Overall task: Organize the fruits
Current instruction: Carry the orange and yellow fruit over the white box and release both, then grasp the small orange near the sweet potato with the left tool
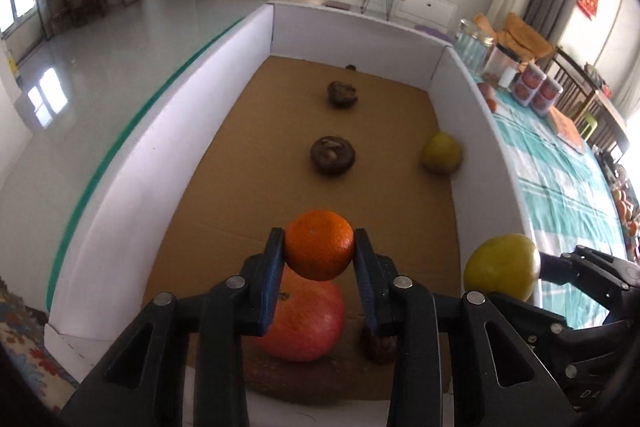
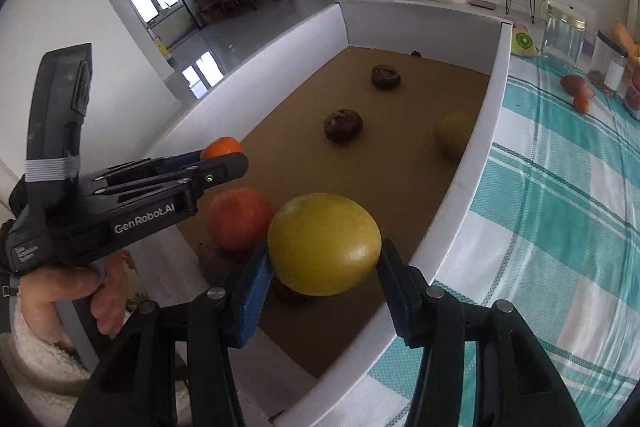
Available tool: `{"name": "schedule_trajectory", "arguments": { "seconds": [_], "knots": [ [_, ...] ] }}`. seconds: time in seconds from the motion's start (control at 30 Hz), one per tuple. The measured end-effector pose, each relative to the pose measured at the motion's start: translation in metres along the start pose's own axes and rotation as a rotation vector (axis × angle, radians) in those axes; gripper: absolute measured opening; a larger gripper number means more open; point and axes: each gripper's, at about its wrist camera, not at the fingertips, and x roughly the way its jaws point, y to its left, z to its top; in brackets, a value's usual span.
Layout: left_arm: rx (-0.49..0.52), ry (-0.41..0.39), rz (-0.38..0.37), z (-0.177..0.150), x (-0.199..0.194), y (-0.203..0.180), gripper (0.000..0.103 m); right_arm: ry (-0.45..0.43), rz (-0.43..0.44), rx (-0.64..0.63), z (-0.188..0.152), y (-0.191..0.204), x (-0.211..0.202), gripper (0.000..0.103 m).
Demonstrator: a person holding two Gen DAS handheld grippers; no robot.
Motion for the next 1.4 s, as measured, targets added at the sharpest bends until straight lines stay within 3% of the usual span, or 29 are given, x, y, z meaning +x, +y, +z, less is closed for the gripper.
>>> {"name": "schedule_trajectory", "arguments": {
  "seconds": [0.03, 0.13, 0.17, 0.23, 0.33, 0.47, 0.57, 0.7, 0.83, 1.0, 1.17, 1.27, 1.4],
  "knots": [
    [-0.005, 0.002, 0.017, 0.002, 0.003, 0.000, 0.063, -0.025, -0.009, 0.008, 0.004, -0.003, -0.004, 0.062],
    [-0.030, -0.061, 0.027, 0.007, -0.006, 0.001, 0.090, -0.139, 0.005, 0.052, 0.007, -0.023, -0.037, 0.070],
    [-0.032, -0.086, 0.027, 0.007, -0.011, -0.002, 0.093, -0.177, -0.007, 0.070, 0.005, -0.033, -0.048, 0.074],
    [-0.019, -0.118, 0.011, 0.008, -0.016, -0.011, 0.094, -0.247, -0.058, 0.112, -0.002, -0.059, -0.071, 0.087],
    [0.021, -0.139, -0.036, 0.006, -0.024, -0.033, 0.094, -0.310, -0.191, 0.194, -0.036, -0.115, -0.092, 0.097],
    [0.113, -0.168, -0.134, -0.001, -0.041, -0.078, 0.094, -0.226, -0.457, 0.315, -0.102, -0.204, -0.087, 0.098],
    [0.203, -0.163, -0.214, -0.011, -0.053, -0.121, 0.095, -0.189, -0.594, 0.413, -0.152, -0.253, -0.094, 0.098],
    [0.332, -0.120, -0.310, -0.032, -0.051, -0.182, 0.096, -0.227, -0.661, 0.607, -0.191, -0.285, -0.121, 0.098],
    [0.418, -0.029, -0.350, -0.057, -0.038, -0.229, 0.096, -0.237, -0.784, 0.606, -0.196, -0.279, -0.135, 0.098],
    [0.496, 0.008, -0.305, -0.076, -0.028, -0.256, 0.096, -0.209, -0.784, 0.628, -0.195, -0.286, -0.128, 0.098],
    [0.484, 0.039, -0.271, -0.078, -0.011, -0.261, 0.096, -0.208, -0.776, 0.642, -0.196, -0.290, -0.125, 0.098],
    [0.396, 0.034, -0.294, -0.061, 0.007, -0.266, 0.096, -0.200, -0.766, 0.641, -0.195, -0.289, -0.122, 0.098],
    [0.176, 0.003, -0.279, -0.029, 0.047, -0.270, 0.096, -0.192, -0.749, 0.639, -0.194, -0.289, -0.119, 0.098]
  ]
}}
